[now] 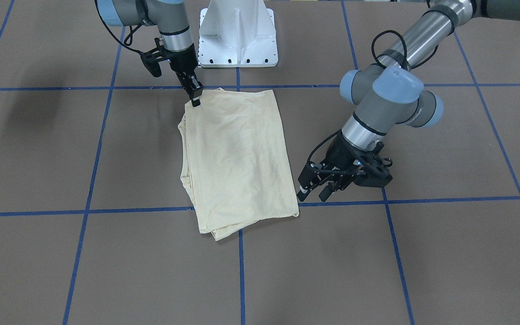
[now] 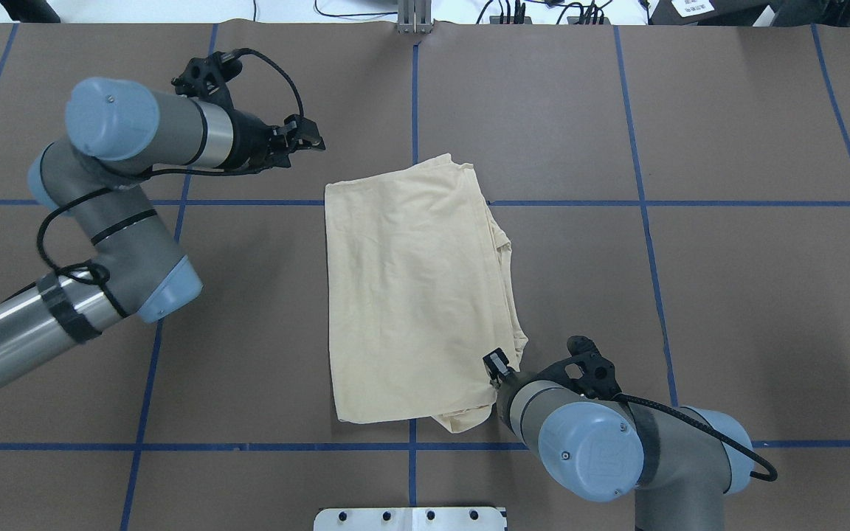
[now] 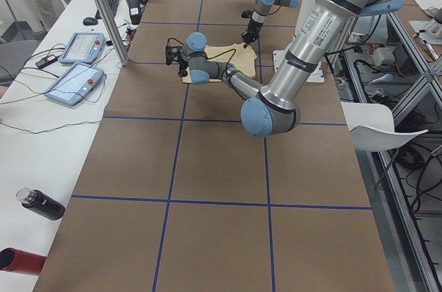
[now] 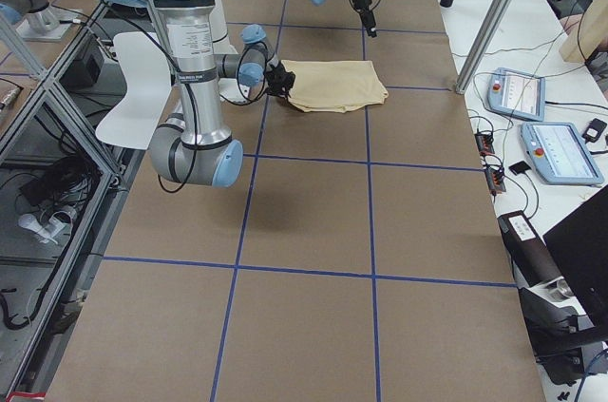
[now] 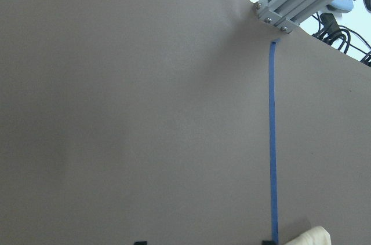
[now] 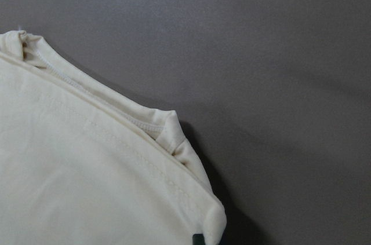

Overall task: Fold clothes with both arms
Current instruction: 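Hold the corner with the right gripper while the left gripper moves to another corner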

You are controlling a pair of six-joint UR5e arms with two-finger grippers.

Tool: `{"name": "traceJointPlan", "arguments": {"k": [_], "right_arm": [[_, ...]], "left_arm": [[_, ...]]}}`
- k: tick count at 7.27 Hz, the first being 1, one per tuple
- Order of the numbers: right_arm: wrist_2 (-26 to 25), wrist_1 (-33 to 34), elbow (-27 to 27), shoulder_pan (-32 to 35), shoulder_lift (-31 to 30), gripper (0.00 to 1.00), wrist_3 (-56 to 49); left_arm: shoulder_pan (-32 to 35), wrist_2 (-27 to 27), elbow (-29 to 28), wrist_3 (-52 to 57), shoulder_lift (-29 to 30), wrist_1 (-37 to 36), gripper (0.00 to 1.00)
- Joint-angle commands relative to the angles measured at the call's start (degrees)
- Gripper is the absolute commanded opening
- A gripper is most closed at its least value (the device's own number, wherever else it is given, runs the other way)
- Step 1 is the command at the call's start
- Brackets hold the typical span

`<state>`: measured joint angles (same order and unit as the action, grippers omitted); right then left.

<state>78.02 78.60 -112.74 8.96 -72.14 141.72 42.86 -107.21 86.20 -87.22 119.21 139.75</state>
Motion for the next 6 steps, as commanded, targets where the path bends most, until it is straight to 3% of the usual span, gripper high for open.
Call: {"name": "traceJointPlan", "arguments": {"k": [1, 2, 3, 5, 6], "right_arm": [[-0.1, 0.1, -1.5, -0.7, -1.5, 0.0, 0.3], [-0.1, 0.1, -1.4, -1.1, -1.6, 0.0, 0.3], [-0.1, 0.1, -1.5, -1.1, -1.6, 0.0, 0.3], [-0.1, 0.1, -1.5, -1.1, -1.4, 0.0, 0.3], [-0.1, 0.1, -1.5, -1.1, -1.3, 0.0, 0.3]], "left_arm": [[-5.7, 0.6, 13.7, -13.9, -9.0, 0.0, 0.73], [-10.0, 1.0, 21.4, -19.9, -13.8, -0.2, 0.73], [-14.3, 3.0, 24.9, -25.7, -16.7, -0.3, 0.73], [-27.3, 16.6, 25.5, -31.8, -19.0, -0.8, 0.72], [-31.0, 19.1, 24.3, -34.1, -19.0, -2.1, 0.72]]}}
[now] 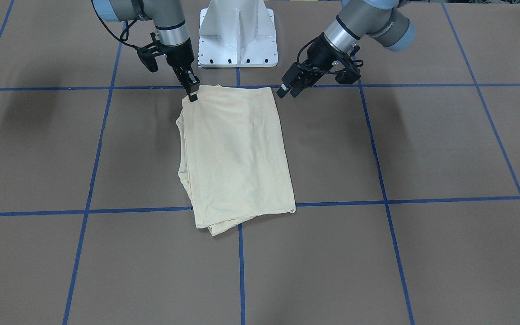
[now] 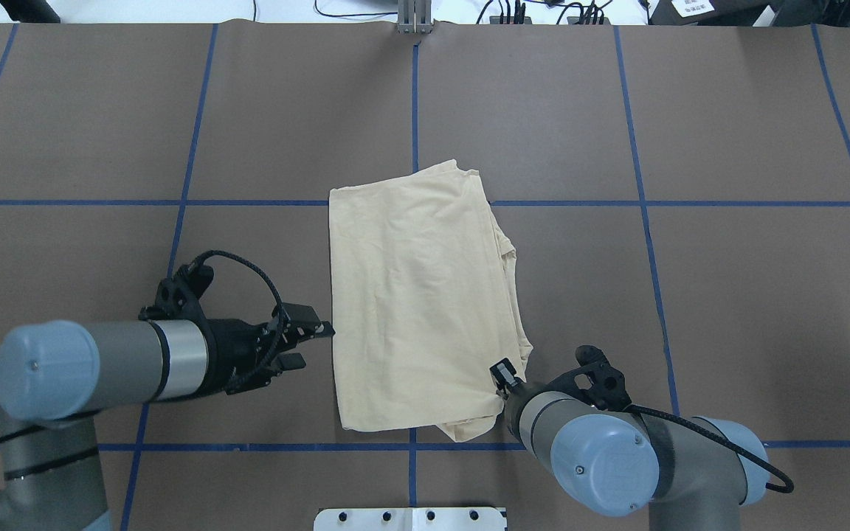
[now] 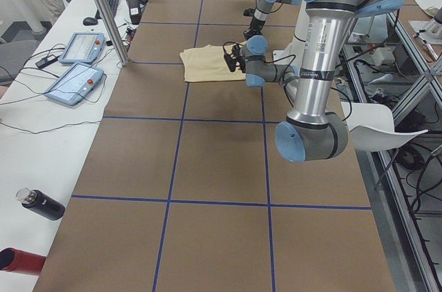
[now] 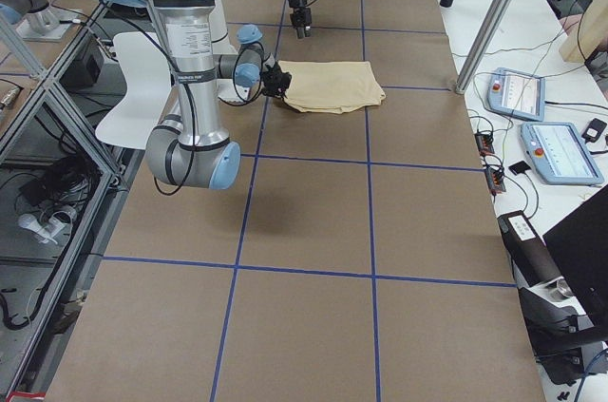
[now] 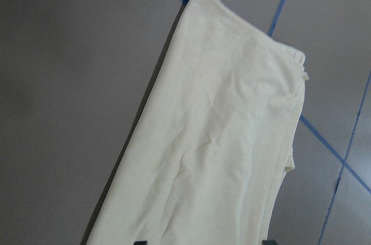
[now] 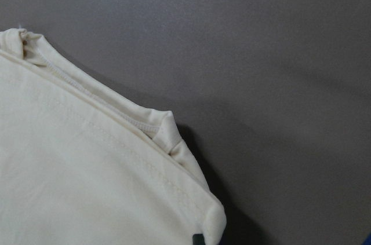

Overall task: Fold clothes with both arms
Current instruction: 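Hold the corner with the right gripper while the left gripper moves to another corner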

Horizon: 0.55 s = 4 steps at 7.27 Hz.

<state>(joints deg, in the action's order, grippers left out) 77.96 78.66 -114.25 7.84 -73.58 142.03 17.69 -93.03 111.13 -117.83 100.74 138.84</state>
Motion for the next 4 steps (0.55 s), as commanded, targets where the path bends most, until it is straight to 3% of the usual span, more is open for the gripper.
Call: {"name": "traceJointPlan", "arguments": {"k": [1, 4], "right_arm": [[0.0, 0.0, 0.0, 0.0, 0.1, 0.0, 0.0], [0.0, 0.0, 0.0, 0.0, 0.1, 0.0, 0.0]], "left_arm": [[-7.5, 7.0, -2.7, -3.8, 0.2, -1.5, 0.72], [-9.8, 7.0, -4.1, -6.6, 2.1, -1.6, 0.68]]}}
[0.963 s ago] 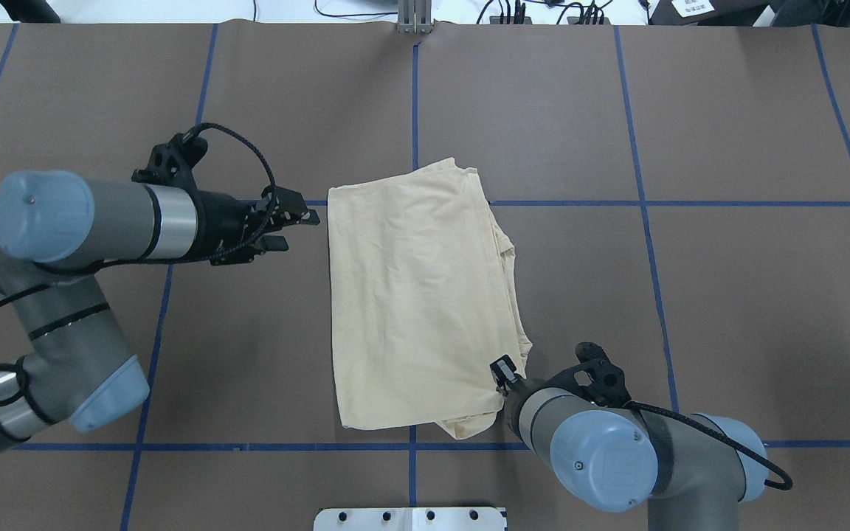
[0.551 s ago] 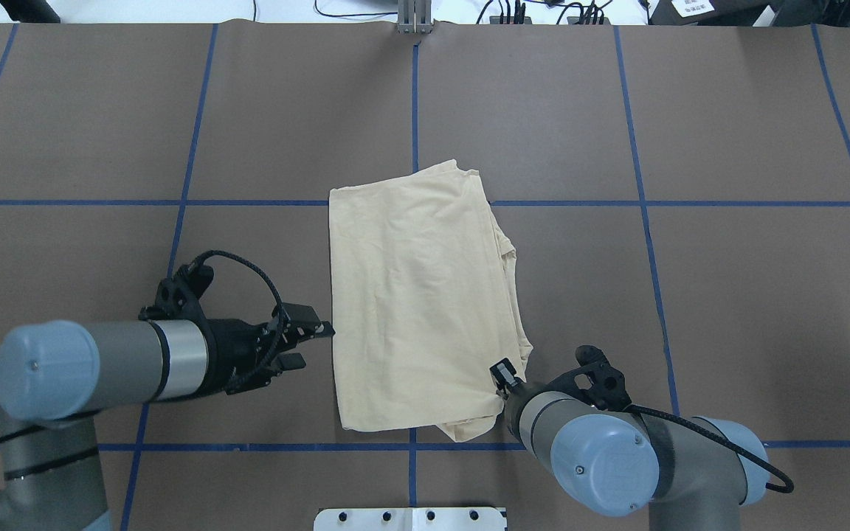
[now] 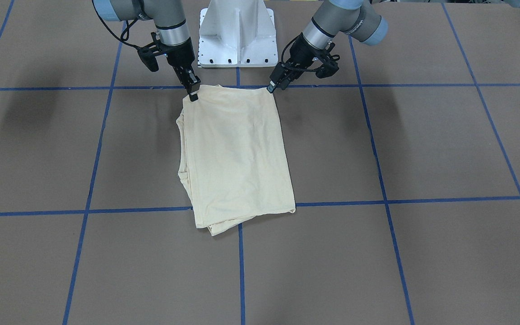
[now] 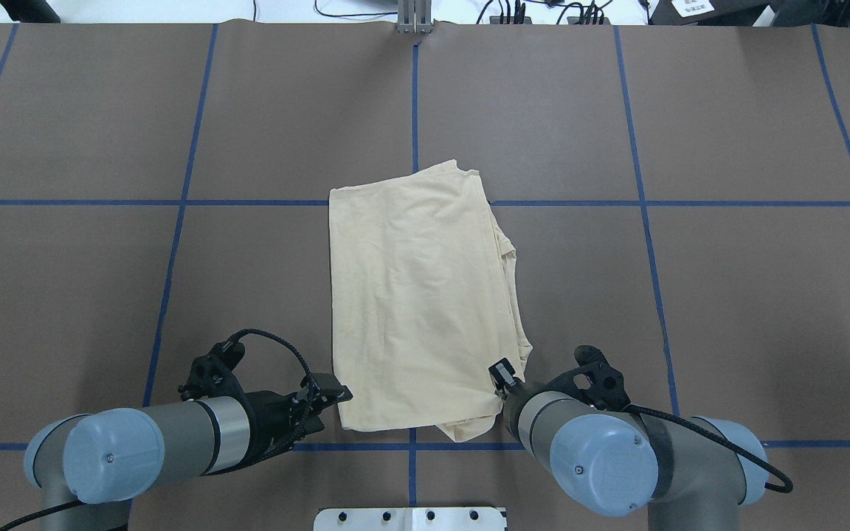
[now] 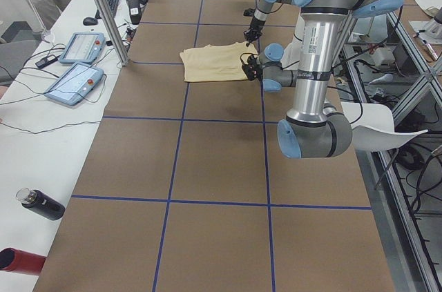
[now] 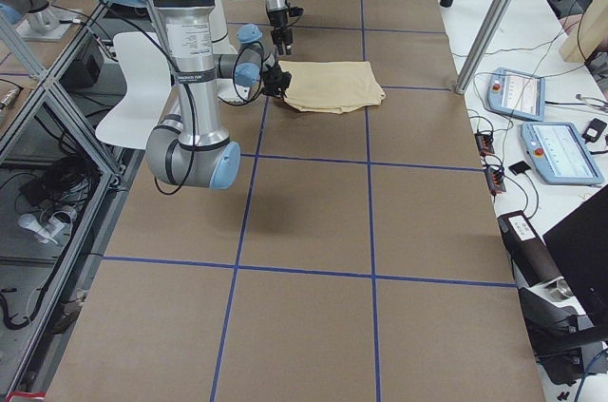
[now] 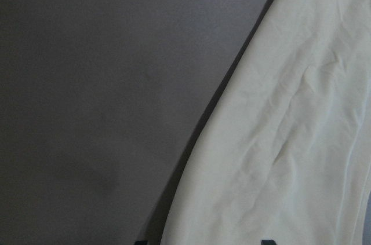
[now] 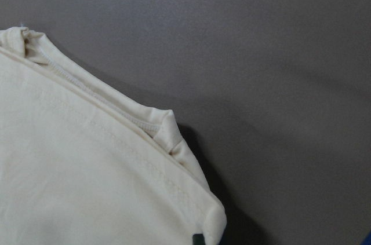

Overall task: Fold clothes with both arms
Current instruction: 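Grasp both near corners of the shirt with the left and right grippers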

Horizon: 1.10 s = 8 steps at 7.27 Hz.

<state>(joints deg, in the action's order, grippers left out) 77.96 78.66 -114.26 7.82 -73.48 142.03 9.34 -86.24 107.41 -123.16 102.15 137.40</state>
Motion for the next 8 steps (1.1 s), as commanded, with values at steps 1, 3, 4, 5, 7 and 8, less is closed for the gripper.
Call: {"name": "traceJointPlan", "arguments": {"k": [1, 3, 4, 5, 7, 8], "right_arm": [[0.0, 0.0, 0.0, 0.0, -0.2, 0.0, 0.0], [0.0, 0.0, 0.0, 0.0, -0.1, 0.0, 0.0], [0.0, 0.0, 0.0, 0.0, -0.1, 0.0, 0.0], [0.0, -0.1, 0.0, 0.0, 0.0, 0.0, 0.0], [0.0, 0.0, -0.1, 0.0, -0.2, 0.0, 0.0], [0.0, 0.0, -0.4, 0.0, -0.3, 0.0, 0.0]], "left_arm": [[-1.8, 0.2, -0.6, -1.3, 0.7, -0.1, 0.68], [-2.0, 0.2, -1.8, -1.3, 1.4, 0.0, 0.66], [-2.0, 0.2, -2.8, -1.3, 2.3, -0.1, 0.62], [-1.9, 0.2, -2.8, -1.3, 2.4, 0.0, 0.58], [-1.8, 0.3, -2.7, -1.3, 2.2, 0.0, 0.45], [-1.8, 0.3, -2.8, -1.3, 2.2, -0.1, 0.42]]}}
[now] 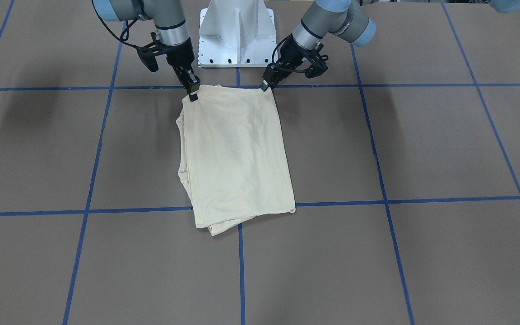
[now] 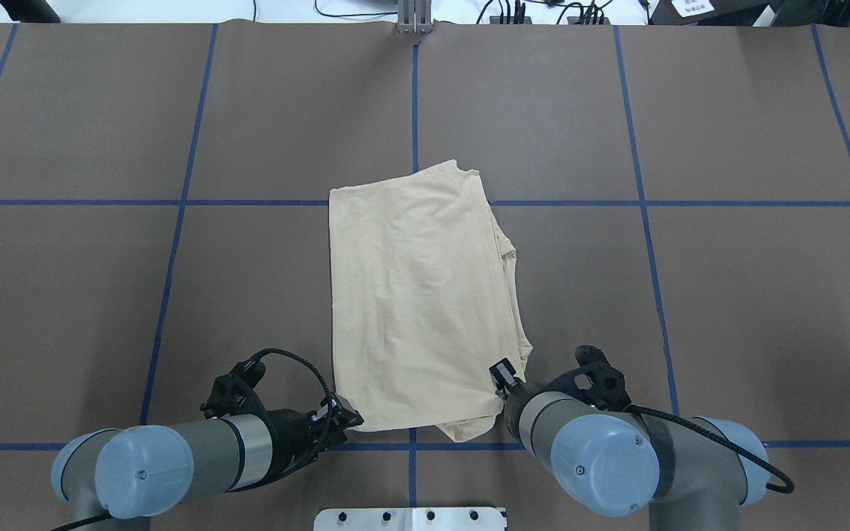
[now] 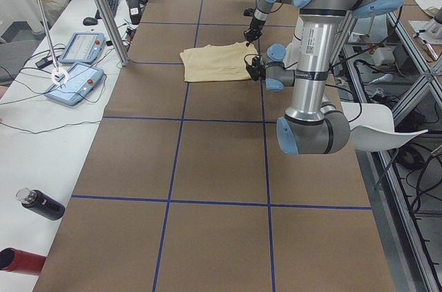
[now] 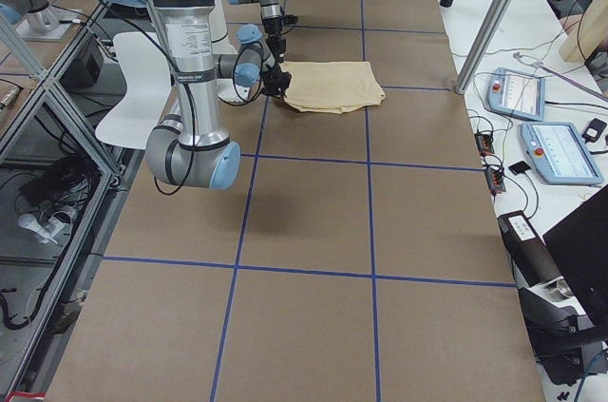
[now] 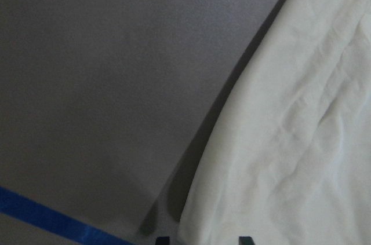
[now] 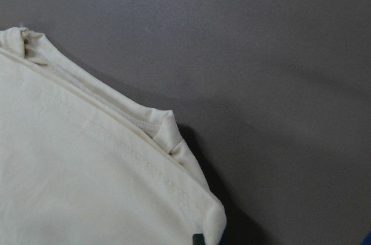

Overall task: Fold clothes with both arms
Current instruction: 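Grasp both near corners of the shirt with the left and right grippers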

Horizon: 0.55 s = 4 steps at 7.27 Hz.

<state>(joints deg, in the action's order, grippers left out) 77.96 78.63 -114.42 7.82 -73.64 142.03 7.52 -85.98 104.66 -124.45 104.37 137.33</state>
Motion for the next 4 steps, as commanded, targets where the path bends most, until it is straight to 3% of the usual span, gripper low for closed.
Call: {"name": "traceJointPlan", "arguments": {"k": [1, 2, 3, 4], "right_arm": [[0.0, 0.0, -0.3, 0.0, -0.1, 0.0, 0.0], [0.0, 0.0, -0.3, 0.0, -0.1, 0.0, 0.0], [0.0, 0.0, -0.3, 0.0, -0.2, 0.0, 0.0], [0.0, 0.0, -0.3, 0.0, -0.1, 0.0, 0.0]], "left_arm": [[0.0, 0.0, -0.1, 0.0, 0.0, 0.0, 0.32], [0.0, 0.0, -0.1, 0.0, -0.2, 0.0, 0.1], [0.0, 0.0, 0.0, 0.0, -0.2, 0.0, 0.0], [0.0, 0.0, 0.1, 0.0, -0.3, 0.0, 0.0]]}}
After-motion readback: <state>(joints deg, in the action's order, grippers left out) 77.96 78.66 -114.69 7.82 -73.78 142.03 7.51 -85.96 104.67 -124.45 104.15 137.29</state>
